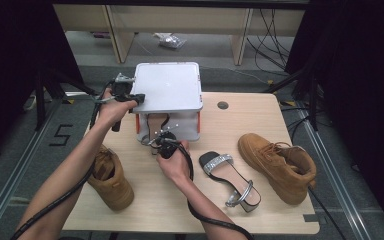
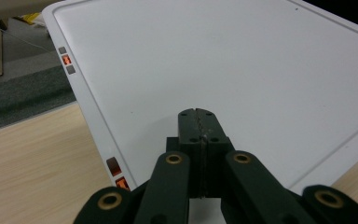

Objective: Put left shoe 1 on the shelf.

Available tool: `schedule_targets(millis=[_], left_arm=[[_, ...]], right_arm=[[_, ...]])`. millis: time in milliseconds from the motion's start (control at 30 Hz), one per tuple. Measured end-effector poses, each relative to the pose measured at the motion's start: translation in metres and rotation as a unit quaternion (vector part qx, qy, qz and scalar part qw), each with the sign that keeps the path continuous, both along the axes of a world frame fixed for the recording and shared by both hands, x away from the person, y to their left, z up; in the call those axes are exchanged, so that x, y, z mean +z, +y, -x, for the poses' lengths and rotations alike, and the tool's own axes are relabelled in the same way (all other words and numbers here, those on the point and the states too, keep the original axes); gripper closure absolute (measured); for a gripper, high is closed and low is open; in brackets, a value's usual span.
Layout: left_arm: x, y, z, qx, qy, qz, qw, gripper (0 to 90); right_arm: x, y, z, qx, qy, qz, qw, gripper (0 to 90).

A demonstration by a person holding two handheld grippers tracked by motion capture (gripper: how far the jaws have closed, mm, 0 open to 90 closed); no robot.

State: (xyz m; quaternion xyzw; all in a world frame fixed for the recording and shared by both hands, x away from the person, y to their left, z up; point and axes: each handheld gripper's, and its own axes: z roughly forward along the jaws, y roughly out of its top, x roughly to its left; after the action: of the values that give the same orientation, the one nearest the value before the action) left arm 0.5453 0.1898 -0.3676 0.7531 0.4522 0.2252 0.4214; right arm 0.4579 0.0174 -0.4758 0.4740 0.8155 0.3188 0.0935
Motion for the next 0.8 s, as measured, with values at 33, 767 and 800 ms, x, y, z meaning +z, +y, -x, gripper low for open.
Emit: schedule_targets(millis=[33, 767, 800], left_arm=[[0.0, 0.0, 0.0, 0.0, 0.0, 0.0, 1.0, 89.5], [0.001, 0.001, 0.0, -0.001, 0.004, -0.002, 1.0, 89.5], [0.001, 0.0, 0.0, -0.002, 0.003, -0.002, 1.0, 89.5]], right_arm=[[0.0, 0.0, 0.0, 0.0, 0.0, 0.0, 1.0, 90.0], [0.022, 0.013, -0.026, -0.007, -0.069, 0.023, 0.9973, 90.0], [0.022, 0.012, -0.025, -0.003, -0.068, 0.023, 0.9974, 90.0]])
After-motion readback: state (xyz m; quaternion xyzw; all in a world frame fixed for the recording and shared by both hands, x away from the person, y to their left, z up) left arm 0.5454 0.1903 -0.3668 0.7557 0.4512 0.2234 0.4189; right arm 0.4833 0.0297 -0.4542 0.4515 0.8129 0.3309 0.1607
